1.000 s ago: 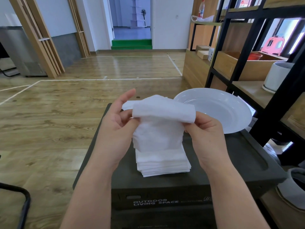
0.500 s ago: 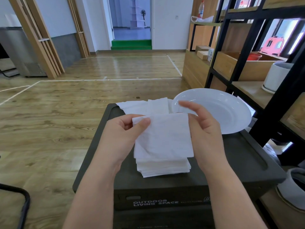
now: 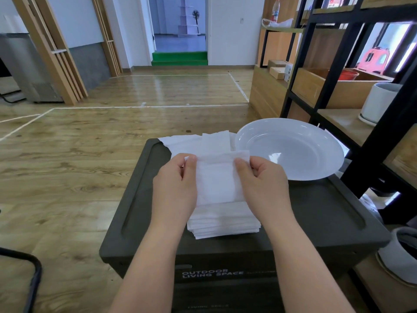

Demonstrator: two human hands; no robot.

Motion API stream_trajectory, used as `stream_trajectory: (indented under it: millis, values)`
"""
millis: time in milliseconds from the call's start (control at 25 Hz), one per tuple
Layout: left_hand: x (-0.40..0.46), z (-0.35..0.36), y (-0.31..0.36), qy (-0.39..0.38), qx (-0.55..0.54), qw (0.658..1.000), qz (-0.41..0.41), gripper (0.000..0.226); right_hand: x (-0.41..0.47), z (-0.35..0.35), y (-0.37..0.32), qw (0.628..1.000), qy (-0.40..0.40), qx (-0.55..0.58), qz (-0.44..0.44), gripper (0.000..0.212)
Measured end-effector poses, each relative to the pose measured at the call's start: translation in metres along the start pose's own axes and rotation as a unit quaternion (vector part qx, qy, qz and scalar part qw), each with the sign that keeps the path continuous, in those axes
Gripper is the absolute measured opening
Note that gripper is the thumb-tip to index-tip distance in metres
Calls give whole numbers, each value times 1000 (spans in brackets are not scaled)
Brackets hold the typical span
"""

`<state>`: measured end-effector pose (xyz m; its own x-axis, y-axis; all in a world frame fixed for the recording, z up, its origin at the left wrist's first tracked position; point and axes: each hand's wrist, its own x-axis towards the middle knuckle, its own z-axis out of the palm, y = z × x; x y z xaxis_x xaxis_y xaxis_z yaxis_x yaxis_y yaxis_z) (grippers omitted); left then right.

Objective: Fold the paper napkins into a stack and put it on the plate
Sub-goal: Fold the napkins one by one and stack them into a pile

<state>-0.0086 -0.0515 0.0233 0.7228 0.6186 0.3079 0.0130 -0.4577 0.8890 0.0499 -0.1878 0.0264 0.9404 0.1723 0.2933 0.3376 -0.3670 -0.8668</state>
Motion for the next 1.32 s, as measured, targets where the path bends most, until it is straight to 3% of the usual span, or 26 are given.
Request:
stream_trajectory:
  millis: [120,200,400,520,760,960,1120,1320]
  values:
    - [1,4,-16,-36,142,988,-47,30,-1,2,14,990,-20,-132,33,48]
    - [2,4,-22,-61,180,978,-90,34,0,4,21,980,-39,-187,60,39]
    - [2,5,-27,-78,225,962,-135,27,1,7,30,969,-56,-222,94,28]
    - [2,1,-26,-89,247,951,-164,38,1,6,34,966,-47,-228,114,23]
    - [1,-9,-14,-104,371,914,-123,52,3,-1,35,961,-82,-226,134,28]
    - [-11,4,-3,-130,402,902,-84,45,2,2,33,943,-141,-264,142,35]
    - [-15,4,2,-111,418,898,-78,46,2,0,34,945,-129,-259,153,45]
    - [-24,13,11,-130,446,884,-56,47,1,-1,30,945,-140,-259,145,36]
